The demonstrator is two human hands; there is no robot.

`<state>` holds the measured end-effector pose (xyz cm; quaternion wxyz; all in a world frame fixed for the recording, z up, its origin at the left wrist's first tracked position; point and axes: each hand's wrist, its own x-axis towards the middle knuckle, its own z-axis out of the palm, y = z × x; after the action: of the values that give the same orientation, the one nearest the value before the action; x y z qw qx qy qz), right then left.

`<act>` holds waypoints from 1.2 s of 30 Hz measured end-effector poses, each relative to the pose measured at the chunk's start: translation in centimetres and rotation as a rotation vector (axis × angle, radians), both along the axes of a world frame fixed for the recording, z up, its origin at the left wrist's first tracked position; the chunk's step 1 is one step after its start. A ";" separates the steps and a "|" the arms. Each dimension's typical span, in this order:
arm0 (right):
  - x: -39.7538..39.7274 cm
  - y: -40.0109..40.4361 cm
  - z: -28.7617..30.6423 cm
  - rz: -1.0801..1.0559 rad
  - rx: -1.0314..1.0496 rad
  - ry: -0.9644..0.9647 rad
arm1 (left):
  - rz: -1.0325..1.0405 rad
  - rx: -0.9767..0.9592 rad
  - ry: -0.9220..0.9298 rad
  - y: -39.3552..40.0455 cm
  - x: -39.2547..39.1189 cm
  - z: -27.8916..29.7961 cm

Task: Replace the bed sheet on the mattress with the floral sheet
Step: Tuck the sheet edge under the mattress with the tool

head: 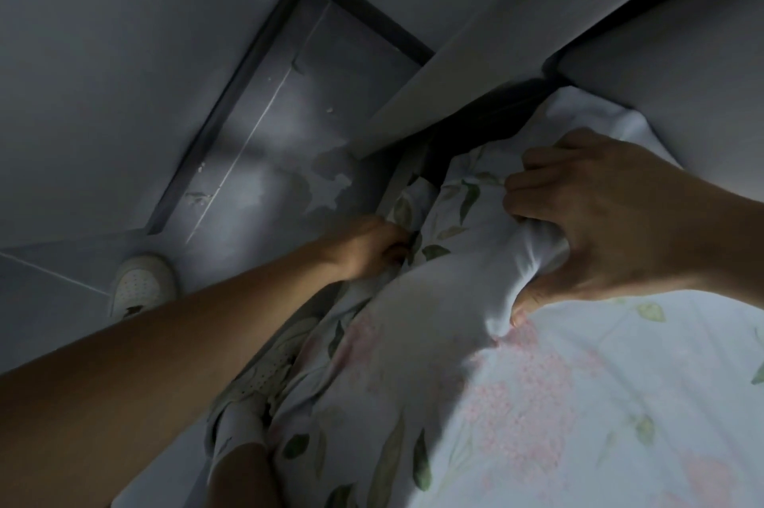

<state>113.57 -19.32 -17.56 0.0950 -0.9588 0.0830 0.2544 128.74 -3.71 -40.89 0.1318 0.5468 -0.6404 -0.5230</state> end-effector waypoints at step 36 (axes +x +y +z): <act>0.2 0.5 0.1 0.002 -0.035 0.039 | 0.321 0.277 0.197 -1.7 3.5 2.1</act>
<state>113.74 -18.80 -17.44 0.0762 -0.9553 0.0882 0.2718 132.22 -5.44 -38.79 0.1989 0.6009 -0.4514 -0.6289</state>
